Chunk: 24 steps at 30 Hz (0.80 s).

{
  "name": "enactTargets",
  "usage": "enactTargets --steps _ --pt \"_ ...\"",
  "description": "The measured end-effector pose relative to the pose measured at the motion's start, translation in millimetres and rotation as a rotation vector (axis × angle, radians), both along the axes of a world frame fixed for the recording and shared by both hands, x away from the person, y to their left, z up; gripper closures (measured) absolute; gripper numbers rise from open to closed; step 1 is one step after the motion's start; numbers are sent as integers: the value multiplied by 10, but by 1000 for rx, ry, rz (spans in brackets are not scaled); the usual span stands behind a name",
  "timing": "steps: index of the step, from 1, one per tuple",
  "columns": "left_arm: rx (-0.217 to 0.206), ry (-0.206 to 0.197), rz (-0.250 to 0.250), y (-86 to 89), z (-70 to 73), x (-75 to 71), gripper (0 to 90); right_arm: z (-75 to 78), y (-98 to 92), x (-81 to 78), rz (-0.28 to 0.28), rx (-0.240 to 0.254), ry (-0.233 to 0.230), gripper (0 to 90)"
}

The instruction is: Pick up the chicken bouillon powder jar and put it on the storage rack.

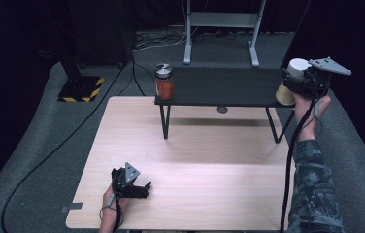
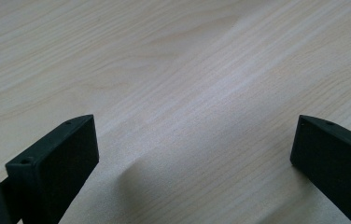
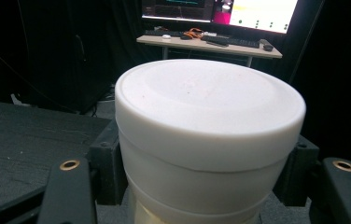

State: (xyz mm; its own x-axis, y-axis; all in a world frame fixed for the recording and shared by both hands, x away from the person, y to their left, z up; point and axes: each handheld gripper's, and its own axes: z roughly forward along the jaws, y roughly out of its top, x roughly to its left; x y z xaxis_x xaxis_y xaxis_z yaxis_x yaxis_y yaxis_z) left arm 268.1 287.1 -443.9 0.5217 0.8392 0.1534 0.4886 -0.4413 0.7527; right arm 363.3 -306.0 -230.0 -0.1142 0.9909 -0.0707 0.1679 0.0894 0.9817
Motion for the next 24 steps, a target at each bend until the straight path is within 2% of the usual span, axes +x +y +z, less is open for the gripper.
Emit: enactTargets --steps 14,24 --pt "-1 -1 0 0 -3 -2 5 -7 97 222 7 -4 34 333" --pt "0 -4 -2 0 -4 -4 6 -54 152 314 10 -4 60 332"
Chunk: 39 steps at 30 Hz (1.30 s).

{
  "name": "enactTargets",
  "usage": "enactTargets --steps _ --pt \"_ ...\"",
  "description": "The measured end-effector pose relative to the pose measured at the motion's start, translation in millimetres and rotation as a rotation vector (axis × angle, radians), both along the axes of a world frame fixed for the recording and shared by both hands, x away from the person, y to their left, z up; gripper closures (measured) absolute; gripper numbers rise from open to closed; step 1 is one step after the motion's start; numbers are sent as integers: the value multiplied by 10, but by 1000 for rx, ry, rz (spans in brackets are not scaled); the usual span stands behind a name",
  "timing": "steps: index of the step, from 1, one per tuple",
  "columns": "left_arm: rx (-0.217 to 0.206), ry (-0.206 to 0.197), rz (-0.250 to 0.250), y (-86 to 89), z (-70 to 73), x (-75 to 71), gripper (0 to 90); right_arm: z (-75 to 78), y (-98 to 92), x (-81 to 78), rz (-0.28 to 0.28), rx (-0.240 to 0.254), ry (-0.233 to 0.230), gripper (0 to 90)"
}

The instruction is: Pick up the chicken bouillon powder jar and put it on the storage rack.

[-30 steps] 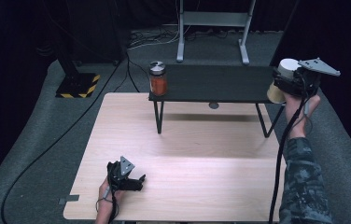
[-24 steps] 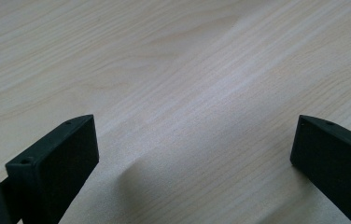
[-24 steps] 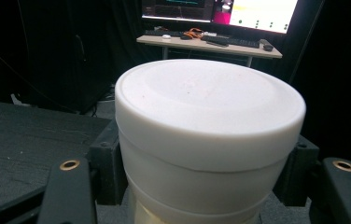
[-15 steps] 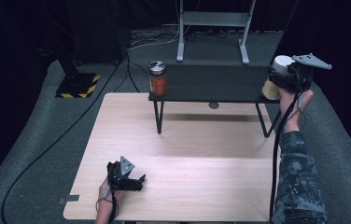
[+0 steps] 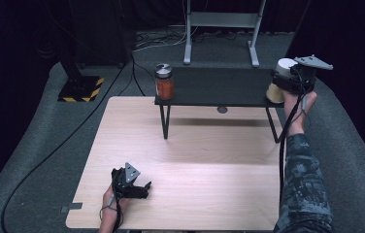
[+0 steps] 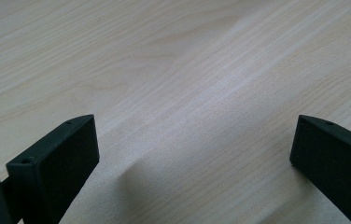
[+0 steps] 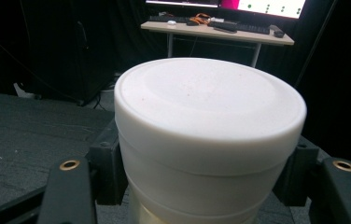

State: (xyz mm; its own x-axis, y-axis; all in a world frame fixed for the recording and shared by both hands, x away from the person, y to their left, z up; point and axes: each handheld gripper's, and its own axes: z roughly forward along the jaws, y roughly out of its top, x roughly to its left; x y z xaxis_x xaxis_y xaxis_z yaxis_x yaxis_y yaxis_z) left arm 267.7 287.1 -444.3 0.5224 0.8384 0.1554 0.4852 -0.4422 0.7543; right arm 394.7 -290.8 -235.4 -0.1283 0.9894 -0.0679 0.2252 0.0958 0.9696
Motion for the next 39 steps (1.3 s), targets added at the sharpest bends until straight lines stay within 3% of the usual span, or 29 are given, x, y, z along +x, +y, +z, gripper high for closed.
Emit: enactTargets --steps 5,12,21,23,25,28,35,39 --pt "1 0 -2 1 1 1 7 -42 -18 -8 -1 16 -5 332" --pt "0 0 -1 2 0 2 6 -170 -32 -54 3 25 -49 334" --pt "2 -1 -7 8 1 7 7 -114 -24 -41 1 13 -30 328" --pt "2 -1 -8 9 1 8 7 -102 -3 -46 -8 16 -27 253" --pt "-1 0 -8 11 0 10 7 -15 -30 -16 -2 52 35 121" --pt "1 2 -11 16 4 17 7 65 -67 -24 15 67 102 46" --pt "0 2 -11 16 3 19 7 84 -103 -358 39 47 171 0" --pt "2 2 -12 15 4 19 7 -122 -130 -730 85 33 184 0"
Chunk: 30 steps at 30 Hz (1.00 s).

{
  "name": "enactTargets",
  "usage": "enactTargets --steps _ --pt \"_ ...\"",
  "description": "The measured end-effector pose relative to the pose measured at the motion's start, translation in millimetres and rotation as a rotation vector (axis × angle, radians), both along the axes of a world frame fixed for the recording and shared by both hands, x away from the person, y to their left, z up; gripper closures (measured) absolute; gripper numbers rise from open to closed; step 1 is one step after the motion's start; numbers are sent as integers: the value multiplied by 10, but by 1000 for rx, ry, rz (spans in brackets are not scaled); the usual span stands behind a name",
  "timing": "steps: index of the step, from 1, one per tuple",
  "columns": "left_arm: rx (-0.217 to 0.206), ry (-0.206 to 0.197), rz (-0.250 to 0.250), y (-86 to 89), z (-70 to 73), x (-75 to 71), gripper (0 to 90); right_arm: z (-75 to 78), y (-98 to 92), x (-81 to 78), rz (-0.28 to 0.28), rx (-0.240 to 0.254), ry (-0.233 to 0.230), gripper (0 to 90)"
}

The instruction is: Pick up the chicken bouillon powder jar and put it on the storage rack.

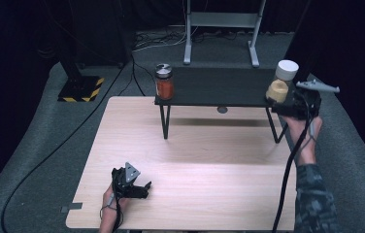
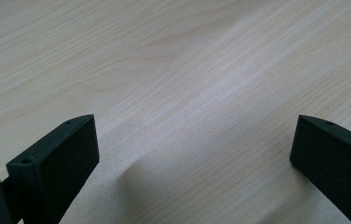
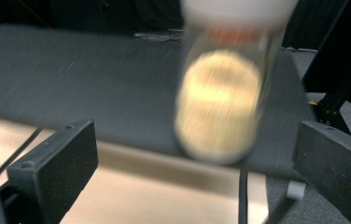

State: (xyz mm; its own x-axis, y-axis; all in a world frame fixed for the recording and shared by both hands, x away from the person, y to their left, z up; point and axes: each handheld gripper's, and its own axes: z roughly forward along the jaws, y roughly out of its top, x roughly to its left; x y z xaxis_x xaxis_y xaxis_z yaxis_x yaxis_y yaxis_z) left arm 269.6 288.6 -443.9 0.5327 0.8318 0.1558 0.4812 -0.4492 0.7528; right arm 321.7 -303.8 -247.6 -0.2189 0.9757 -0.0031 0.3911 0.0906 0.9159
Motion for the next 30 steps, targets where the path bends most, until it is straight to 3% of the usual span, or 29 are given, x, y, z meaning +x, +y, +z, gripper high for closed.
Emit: enactTargets --steps 3,7,9,13,17,23,30 --pt "0 0 -1 -1 1 4 7 -168 -11 -180 30 5 23 0" --pt "1 -4 -1 -6 -4 -4 7 -604 -28 -469 82 29 64 0" --pt "3 -7 -1 -10 -6 -8 7 -765 -16 -538 90 28 95 0" --pt "4 -7 -1 -10 -6 -8 7 -1139 115 -631 72 -43 204 0" --pt "2 -5 -1 -8 -5 -5 7 -1417 225 -692 55 -112 273 0" --pt "3 -5 0 -9 -4 -5 7 -1668 252 -778 30 -97 287 0" --pt "3 -5 0 -11 -4 -3 7 -1803 268 -819 27 -90 299 0"
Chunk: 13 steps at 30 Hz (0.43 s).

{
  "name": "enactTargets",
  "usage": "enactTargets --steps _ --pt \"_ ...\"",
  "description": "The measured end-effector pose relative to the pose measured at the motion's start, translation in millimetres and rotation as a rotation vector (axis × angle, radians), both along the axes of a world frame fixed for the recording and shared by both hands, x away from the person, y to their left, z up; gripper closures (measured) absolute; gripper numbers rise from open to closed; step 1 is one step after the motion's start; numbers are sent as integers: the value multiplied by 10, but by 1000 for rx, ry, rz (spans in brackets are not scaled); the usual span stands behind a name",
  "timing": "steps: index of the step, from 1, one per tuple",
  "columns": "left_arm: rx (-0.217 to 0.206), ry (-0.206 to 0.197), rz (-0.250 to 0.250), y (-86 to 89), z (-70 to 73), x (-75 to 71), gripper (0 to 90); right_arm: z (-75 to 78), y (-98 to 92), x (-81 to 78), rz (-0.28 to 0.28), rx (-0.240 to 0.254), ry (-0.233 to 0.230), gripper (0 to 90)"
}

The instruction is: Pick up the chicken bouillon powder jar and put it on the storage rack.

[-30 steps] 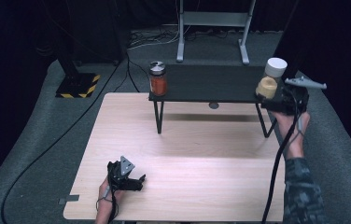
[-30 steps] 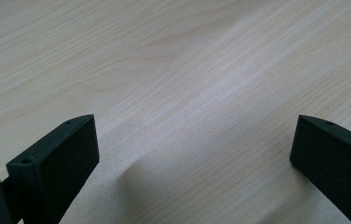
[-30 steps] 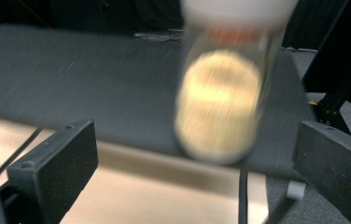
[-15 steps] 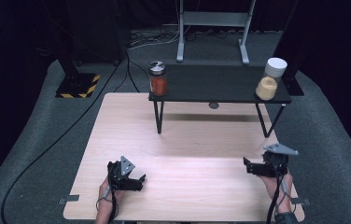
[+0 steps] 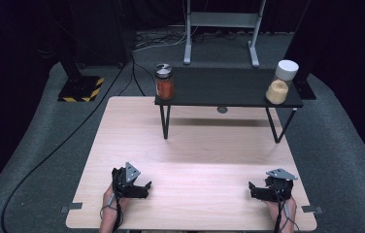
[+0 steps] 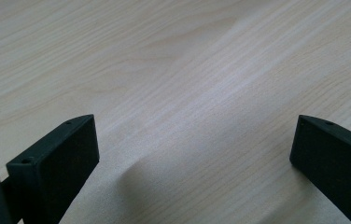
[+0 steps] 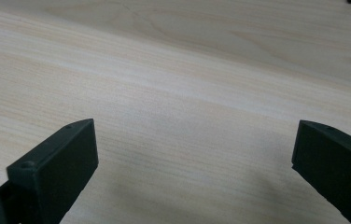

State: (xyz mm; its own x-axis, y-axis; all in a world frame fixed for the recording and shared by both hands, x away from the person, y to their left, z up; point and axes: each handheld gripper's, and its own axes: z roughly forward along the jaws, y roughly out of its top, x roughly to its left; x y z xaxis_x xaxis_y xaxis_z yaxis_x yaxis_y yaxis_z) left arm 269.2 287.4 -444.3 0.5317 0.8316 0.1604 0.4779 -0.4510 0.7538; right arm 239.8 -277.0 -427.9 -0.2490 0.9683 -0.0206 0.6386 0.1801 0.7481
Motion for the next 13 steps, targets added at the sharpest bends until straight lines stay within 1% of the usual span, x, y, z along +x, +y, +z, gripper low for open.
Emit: enactTargets --steps 3,4,5,7,10,13 --pt "1 1 0 0 1 1 7 -48 -9 0 6 1 11 0" --pt "1 -1 0 -1 0 -2 7 -50 7 -14 10 -15 4 0" --pt "1 -1 0 -1 0 -1 7 -62 13 -41 11 -16 -12 0" --pt "1 1 -3 3 2 6 7 -65 31 -42 11 -21 -9 0" --pt "0 2 -3 4 2 9 7 -79 62 -52 20 -42 -16 0" --pt "-1 3 -2 5 3 11 6 -86 83 -61 40 -66 -22 0"
